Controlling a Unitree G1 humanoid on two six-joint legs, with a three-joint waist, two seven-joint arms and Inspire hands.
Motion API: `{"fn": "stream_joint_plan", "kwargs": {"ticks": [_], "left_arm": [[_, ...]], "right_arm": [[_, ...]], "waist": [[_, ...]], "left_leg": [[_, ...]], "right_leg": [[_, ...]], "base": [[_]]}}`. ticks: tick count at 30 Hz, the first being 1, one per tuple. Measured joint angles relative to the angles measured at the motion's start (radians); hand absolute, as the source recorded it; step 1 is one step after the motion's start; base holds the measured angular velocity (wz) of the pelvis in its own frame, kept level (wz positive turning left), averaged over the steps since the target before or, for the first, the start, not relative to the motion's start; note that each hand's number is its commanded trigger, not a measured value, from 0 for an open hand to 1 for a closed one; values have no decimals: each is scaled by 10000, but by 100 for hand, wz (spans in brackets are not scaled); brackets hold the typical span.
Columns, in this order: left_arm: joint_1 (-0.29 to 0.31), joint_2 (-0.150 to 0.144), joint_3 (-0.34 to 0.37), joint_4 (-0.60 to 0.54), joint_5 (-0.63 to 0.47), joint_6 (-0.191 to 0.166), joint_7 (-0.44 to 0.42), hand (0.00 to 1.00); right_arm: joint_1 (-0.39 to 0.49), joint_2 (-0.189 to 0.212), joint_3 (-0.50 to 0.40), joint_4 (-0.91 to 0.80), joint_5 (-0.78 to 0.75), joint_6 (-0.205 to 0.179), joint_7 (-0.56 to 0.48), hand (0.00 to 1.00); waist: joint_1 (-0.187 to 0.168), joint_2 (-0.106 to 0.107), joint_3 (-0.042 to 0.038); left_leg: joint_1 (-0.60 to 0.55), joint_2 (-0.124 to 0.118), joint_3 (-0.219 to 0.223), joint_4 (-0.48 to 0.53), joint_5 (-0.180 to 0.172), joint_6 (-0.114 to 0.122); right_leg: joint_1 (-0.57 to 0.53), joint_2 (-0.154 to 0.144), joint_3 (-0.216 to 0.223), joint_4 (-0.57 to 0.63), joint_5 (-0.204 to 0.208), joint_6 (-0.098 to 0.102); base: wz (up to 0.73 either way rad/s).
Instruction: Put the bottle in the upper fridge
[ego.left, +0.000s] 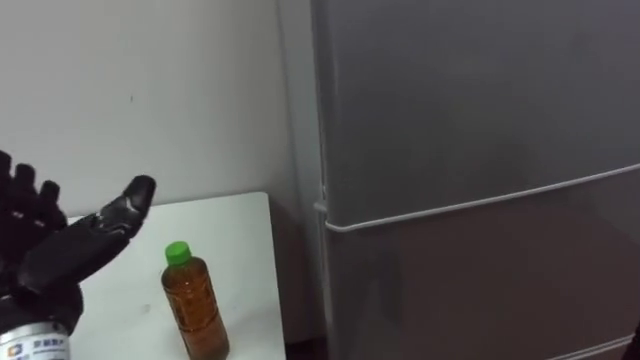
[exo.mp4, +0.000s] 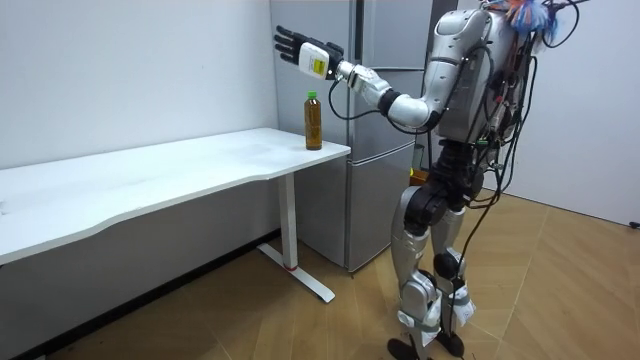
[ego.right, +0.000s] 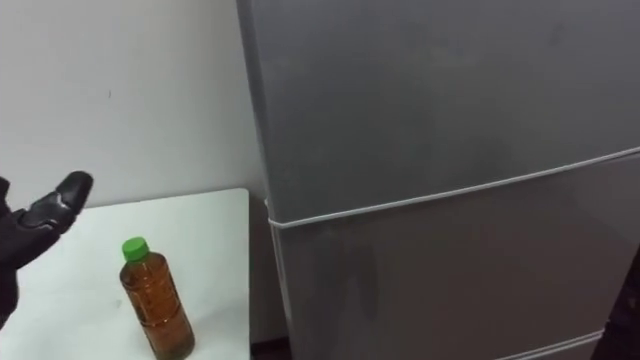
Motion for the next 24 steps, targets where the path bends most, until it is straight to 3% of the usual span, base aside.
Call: {"fn": "stream_joint_plan", "kwargs": {"ticks": [7, 14, 15, 24], "left_arm": [[-799, -110, -604, -6, -57, 349, -1069, 0], [-818, -442, -1481, -6, -127, 728, -2108, 0], [-822, -440, -1596, -5, -154, 790, -2226, 0], [-945, -465, -1741, -6, -512, 1024, -3116, 0]], "right_arm": [[-206, -21, 22, 96, -354, 13, 116, 0], [-581, -52, 398, 498, -329, 35, 114, 0], [-648, -53, 393, 593, -301, 47, 115, 0], [-763, -63, 387, 685, -278, 111, 116, 0]], "waist": [[-304, -19, 15], [-494, -21, 17], [-547, 22, -11], [-794, 33, -18]], "left_leg": [[12, 36, 283, -17, 0, 0], [1, 60, 485, -25, 1, -1], [-8, 58, 460, -14, 1, -1], [-10, 51, 436, -6, 1, -2]], "right_leg": [[-5, -2, 28, -21, 9, -1], [-66, 21, 200, -24, 11, -4], [-67, 19, 208, -30, 11, -4], [-34, 18, 225, -36, 10, -4]], "base": [[-3], [-5], [-4], [0]]}}
